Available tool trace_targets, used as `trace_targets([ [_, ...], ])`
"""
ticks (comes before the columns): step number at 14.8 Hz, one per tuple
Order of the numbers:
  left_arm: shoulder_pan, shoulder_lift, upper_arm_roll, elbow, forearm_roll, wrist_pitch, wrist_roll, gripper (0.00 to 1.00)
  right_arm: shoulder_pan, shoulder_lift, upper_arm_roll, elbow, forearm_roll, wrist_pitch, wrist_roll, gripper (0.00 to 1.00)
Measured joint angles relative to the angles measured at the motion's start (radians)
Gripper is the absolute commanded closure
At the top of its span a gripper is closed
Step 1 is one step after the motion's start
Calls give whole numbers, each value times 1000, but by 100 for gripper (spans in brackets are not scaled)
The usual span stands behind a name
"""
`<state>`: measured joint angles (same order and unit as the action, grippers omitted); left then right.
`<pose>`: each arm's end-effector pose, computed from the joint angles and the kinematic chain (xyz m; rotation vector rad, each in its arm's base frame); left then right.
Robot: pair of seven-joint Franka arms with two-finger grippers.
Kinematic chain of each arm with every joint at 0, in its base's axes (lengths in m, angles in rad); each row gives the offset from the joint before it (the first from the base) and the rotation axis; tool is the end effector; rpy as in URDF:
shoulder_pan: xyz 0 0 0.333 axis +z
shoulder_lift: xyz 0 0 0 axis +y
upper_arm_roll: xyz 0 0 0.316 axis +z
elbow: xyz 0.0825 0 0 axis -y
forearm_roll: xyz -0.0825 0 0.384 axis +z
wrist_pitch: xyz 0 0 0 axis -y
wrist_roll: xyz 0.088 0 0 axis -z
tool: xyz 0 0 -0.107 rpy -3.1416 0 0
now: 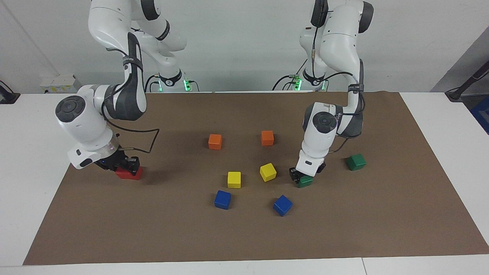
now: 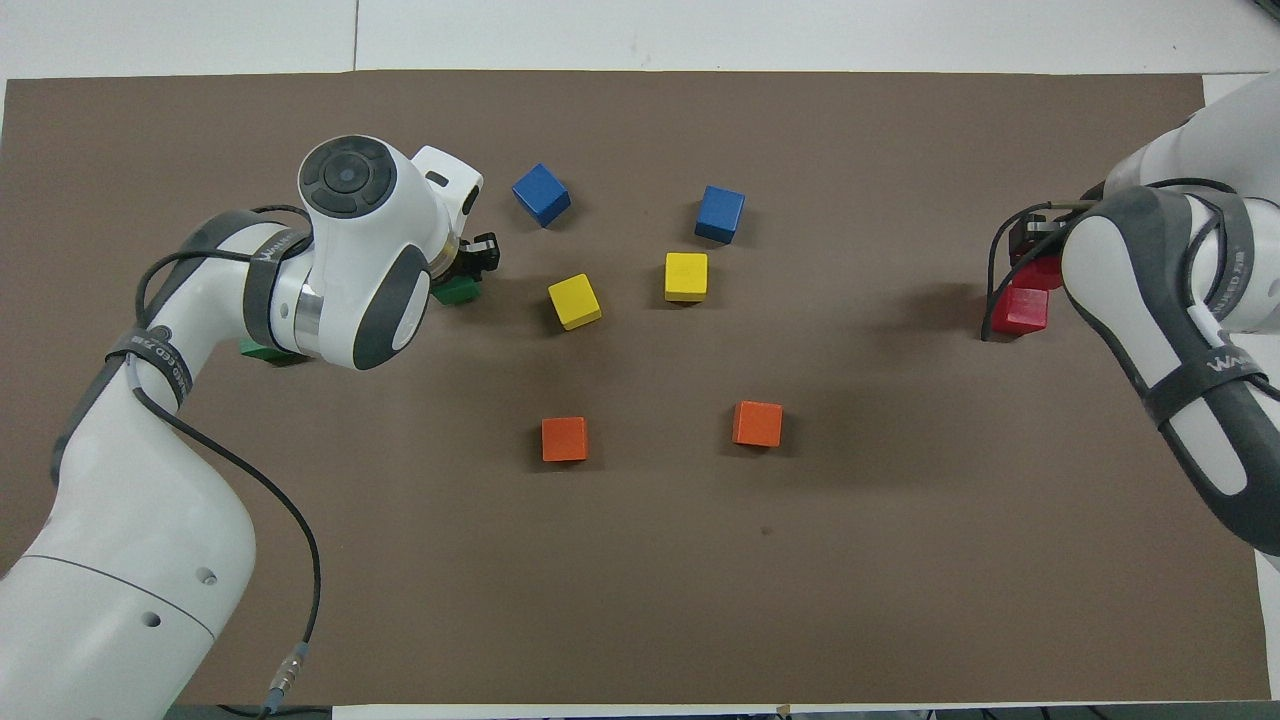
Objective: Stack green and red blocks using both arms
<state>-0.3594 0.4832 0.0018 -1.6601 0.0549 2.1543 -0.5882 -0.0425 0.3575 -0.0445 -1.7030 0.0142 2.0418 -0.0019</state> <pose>0.6345 -0.2348 0.3298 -3.0890 -0.3105 -0.0483 0.6493 -0.0532 0.3839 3.1362 -0.1396 -0.0289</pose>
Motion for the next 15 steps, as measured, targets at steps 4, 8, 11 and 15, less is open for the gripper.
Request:
trace_targets([
  [4, 78, -61, 13, 21, 2, -121, 134, 100, 0, -25, 1, -80, 1, 56, 0, 100],
  [8, 226, -156, 15, -39, 1, -176, 363, 100, -1, -41, 1, -98, 13, 58, 0, 100],
  [11, 280, -171, 14, -79, 1, -178, 428, 100, -14, -45, 0, -102, 29, 58, 7, 100],
  [15, 325, -172, 12, -101, -28, -177, 502, 100, -20, -45, 0, -111, 33, 70, 18, 100],
])
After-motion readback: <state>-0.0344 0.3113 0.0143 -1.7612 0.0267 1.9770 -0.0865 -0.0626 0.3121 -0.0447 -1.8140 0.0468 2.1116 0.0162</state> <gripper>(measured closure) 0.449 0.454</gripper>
